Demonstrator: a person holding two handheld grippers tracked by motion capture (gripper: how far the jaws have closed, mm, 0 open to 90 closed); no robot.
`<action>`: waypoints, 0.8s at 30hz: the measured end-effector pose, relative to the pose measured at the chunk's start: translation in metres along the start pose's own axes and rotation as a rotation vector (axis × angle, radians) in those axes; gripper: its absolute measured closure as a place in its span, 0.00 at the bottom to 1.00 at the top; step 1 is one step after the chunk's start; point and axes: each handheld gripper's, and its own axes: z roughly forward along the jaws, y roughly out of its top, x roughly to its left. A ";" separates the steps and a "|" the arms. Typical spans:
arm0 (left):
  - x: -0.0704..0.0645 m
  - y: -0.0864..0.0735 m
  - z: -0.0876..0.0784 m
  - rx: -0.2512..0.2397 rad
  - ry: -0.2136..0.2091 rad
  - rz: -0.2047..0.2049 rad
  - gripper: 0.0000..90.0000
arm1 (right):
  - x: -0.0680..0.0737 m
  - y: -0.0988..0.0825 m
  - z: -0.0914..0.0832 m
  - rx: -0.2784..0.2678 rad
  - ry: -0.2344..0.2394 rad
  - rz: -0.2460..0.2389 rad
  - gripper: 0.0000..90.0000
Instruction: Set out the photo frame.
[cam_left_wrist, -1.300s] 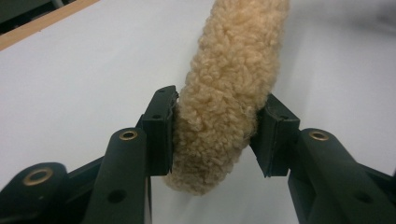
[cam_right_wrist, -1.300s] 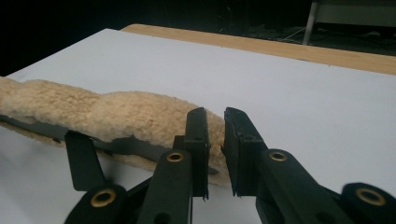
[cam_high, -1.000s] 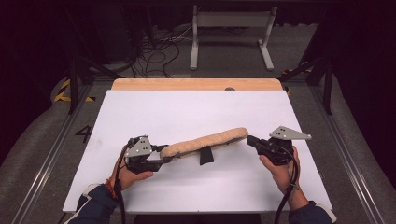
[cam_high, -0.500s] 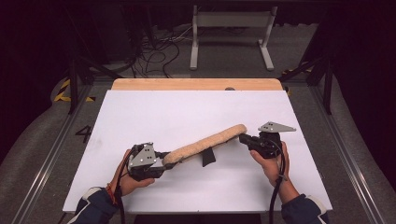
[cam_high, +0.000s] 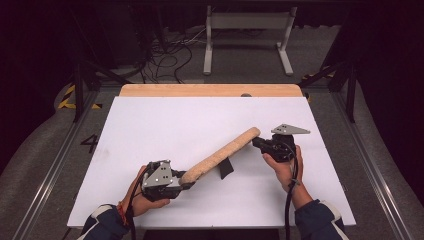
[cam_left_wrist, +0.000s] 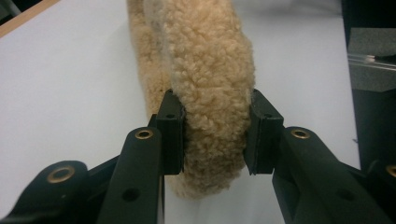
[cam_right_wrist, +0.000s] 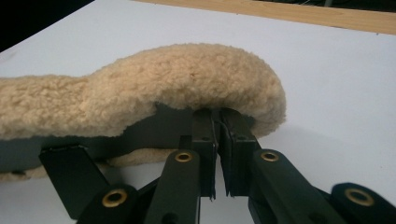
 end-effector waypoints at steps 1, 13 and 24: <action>-0.003 0.001 0.001 0.000 -0.005 0.004 0.72 | 0.000 0.001 0.002 0.004 -0.004 0.000 0.94; -0.013 0.007 0.011 -0.008 -0.061 0.024 0.71 | -0.001 0.016 0.023 0.023 -0.046 0.000 0.94; -0.020 0.015 0.021 -0.002 -0.082 0.049 0.69 | 0.003 0.023 0.036 0.029 -0.053 -0.014 0.94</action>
